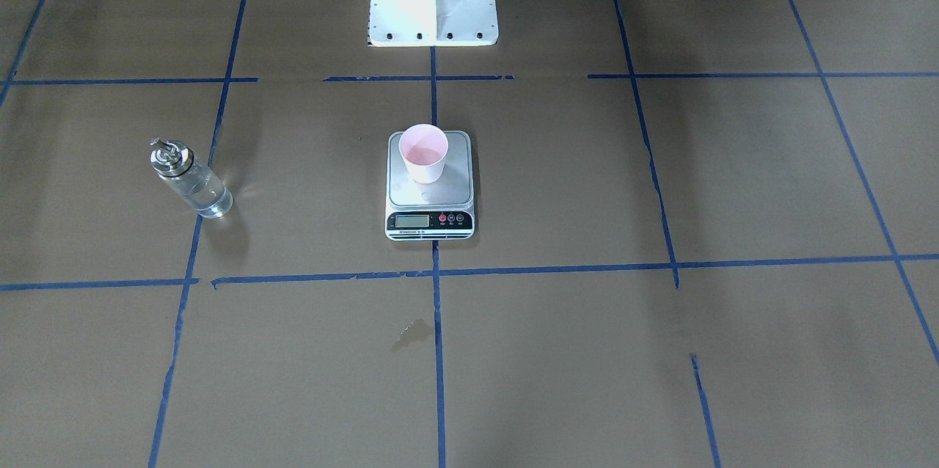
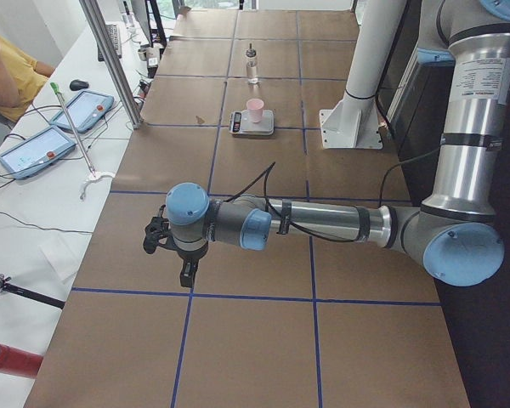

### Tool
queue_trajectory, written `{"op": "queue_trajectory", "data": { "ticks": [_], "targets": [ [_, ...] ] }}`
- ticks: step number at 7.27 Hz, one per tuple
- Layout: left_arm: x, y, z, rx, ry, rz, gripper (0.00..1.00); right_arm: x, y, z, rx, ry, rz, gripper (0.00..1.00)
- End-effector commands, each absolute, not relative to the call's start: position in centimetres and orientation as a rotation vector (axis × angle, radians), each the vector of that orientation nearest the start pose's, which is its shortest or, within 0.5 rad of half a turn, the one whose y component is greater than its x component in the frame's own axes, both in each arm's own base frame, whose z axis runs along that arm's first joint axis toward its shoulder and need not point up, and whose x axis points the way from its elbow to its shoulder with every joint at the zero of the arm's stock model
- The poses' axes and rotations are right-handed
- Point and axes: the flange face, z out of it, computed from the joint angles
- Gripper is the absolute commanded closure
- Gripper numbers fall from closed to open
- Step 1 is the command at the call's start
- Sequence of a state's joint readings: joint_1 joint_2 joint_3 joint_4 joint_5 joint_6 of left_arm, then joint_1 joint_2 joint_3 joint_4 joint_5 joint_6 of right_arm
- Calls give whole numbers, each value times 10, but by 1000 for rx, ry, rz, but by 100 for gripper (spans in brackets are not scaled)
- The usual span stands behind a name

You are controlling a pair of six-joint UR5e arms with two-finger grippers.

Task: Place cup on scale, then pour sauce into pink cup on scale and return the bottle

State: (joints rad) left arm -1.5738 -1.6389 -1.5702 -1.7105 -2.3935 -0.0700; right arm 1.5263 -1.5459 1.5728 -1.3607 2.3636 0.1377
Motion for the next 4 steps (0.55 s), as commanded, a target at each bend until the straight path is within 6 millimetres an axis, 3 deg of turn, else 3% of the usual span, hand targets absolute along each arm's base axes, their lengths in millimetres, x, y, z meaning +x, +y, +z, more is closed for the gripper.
{"op": "queue_trajectory", "data": {
  "ticks": [1,4],
  "targets": [
    [-63,-524,610,156,822,8,0,39,-520,623,149,-804,-5,0],
    [-65,-523,612,-14,818,-71,0,39,-516,625,143,-809,-3,0]
  ]
}}
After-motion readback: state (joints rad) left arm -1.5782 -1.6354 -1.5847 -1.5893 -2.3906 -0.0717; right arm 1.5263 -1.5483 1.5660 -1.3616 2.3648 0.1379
